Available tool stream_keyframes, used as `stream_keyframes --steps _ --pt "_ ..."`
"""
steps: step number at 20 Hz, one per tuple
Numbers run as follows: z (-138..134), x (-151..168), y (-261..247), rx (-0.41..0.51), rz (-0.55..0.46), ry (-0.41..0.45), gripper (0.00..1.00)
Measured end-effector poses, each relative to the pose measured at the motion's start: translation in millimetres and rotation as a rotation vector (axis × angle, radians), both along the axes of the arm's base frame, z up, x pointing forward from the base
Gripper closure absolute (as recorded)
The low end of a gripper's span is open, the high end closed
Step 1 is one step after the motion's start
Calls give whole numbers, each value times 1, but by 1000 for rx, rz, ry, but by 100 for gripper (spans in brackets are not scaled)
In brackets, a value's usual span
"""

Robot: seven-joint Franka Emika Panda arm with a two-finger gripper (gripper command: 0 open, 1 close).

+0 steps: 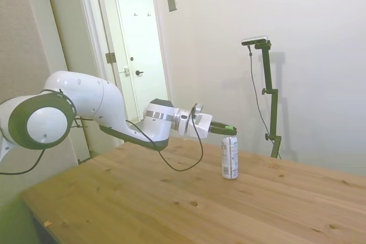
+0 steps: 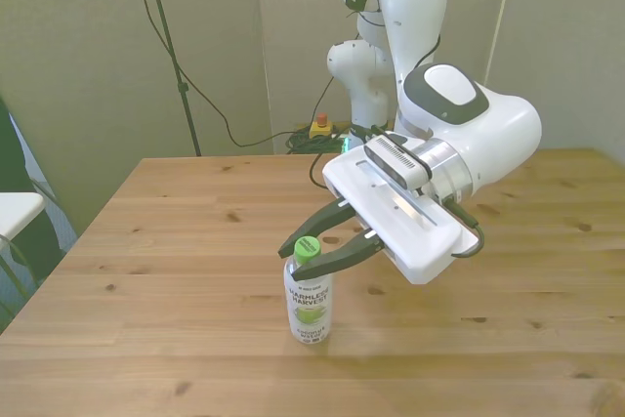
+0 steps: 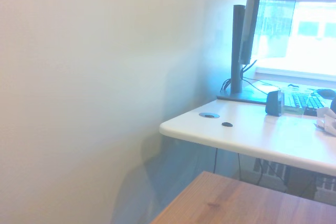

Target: Stand the water bottle

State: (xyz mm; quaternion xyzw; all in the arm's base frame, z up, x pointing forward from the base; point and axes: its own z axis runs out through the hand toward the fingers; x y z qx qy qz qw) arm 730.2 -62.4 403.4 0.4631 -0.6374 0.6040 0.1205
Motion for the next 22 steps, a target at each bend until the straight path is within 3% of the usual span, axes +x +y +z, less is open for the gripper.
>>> stream_keyframes --steps 9,14,22 --pt "0 -2 0 8 0 2 0" --pt "10 -10 3 70 15 37 0" --pt "60 -41 5 217 102 164 0"
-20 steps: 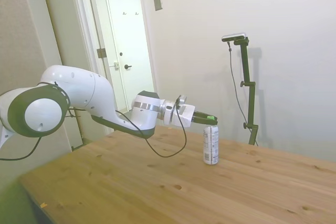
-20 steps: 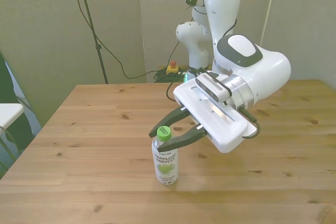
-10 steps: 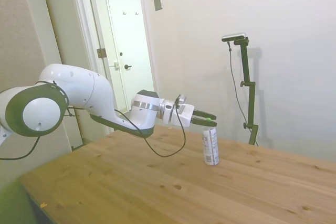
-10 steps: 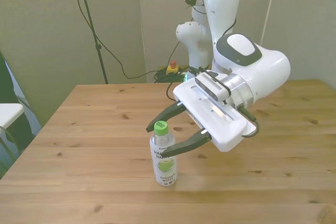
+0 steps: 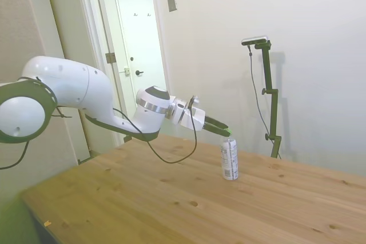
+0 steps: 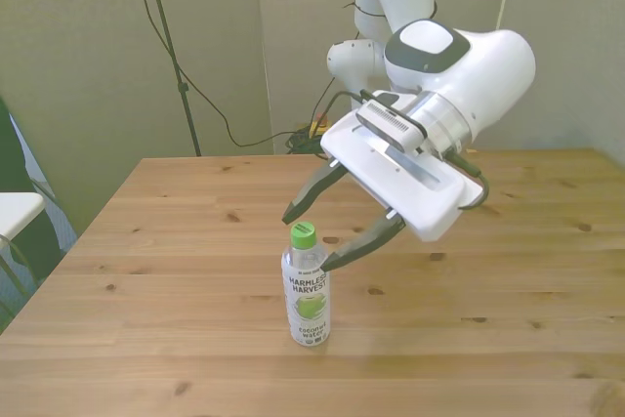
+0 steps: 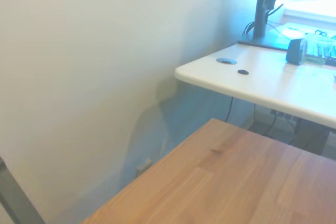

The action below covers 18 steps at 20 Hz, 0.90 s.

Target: Stand the water bottle

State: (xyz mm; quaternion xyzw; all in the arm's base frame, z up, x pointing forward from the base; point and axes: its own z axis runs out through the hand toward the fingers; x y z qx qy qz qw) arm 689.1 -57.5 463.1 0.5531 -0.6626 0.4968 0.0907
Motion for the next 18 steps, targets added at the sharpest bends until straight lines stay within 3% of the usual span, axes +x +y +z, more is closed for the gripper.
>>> stream_keyframes --steps 6,13,18 --pt "23 -27 14 114 123 104 0" --pt "17 -53 35 217 378 310 0" --pt "14 -75 43 211 507 427 0"
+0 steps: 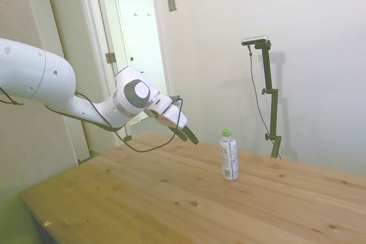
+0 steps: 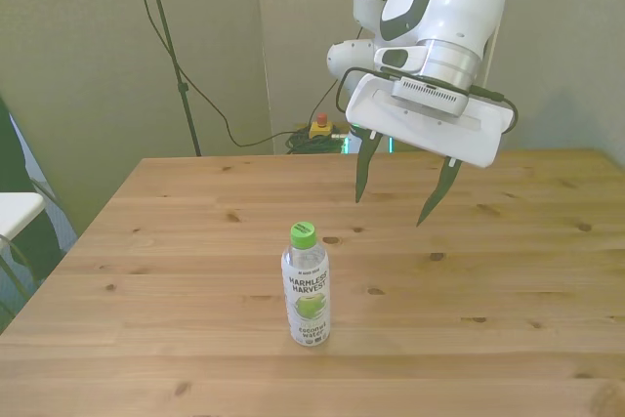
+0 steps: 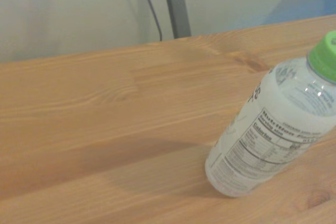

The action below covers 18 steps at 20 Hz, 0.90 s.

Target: Stand the water bottle

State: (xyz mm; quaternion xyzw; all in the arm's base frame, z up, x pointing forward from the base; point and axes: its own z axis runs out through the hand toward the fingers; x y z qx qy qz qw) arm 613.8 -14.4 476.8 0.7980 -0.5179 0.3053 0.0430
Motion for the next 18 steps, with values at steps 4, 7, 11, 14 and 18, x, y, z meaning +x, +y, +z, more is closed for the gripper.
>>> stream_keyframes --steps 4,7,11,14,18 --pt "-8 -22 7 23 106 82 0" --pt "-10 -37 9 66 184 110 0" --pt "-10 -53 11 164 285 126 0" --pt "-9 -67 11 233 342 136 0" --pt "-18 -84 15 275 356 179 0"
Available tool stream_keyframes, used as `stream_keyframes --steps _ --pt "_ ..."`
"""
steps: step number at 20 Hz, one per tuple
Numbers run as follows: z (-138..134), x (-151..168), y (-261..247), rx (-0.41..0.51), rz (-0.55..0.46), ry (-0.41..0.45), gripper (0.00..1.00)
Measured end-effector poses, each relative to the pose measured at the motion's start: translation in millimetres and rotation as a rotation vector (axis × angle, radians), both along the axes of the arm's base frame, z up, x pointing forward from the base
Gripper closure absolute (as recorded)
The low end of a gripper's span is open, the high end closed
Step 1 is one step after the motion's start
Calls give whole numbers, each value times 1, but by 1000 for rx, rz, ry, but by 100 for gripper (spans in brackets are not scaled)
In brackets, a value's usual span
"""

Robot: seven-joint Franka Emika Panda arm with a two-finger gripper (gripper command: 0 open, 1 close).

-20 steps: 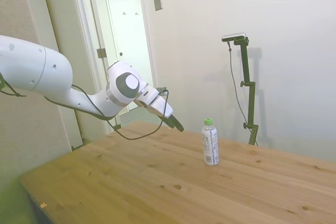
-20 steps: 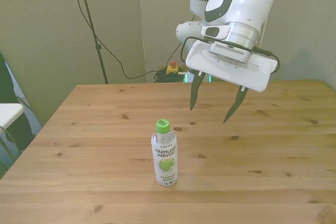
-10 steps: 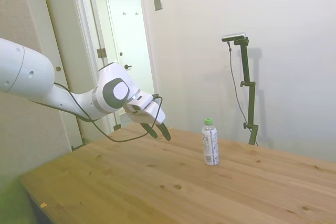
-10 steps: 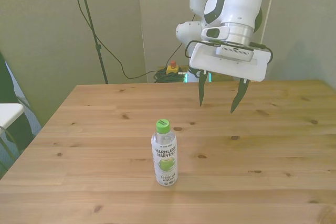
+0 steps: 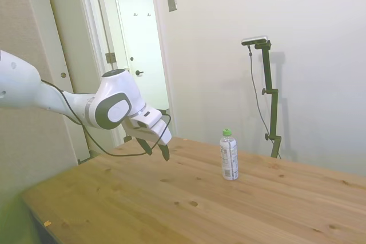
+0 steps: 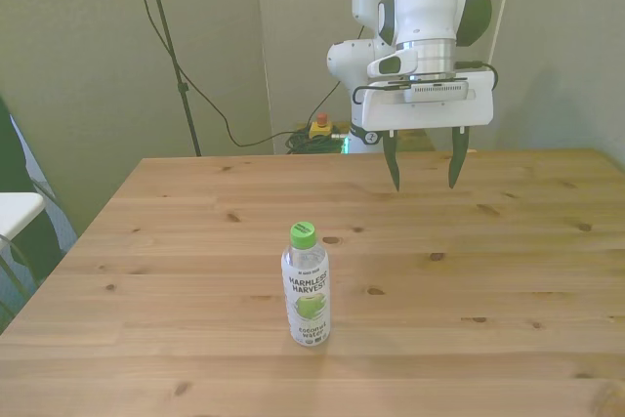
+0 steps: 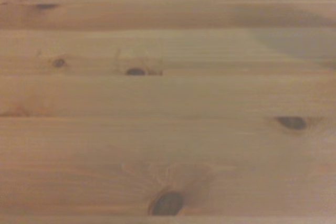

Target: Stand the water bottle

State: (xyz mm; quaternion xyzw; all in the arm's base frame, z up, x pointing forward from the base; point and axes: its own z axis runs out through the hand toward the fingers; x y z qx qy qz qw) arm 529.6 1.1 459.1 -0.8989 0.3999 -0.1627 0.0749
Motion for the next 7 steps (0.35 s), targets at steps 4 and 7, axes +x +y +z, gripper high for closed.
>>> stream_keyframes --steps 4,7 --pt "-4 -12 1 9 -5 55 0" --pt "-5 -20 1 13 -7 78 0"
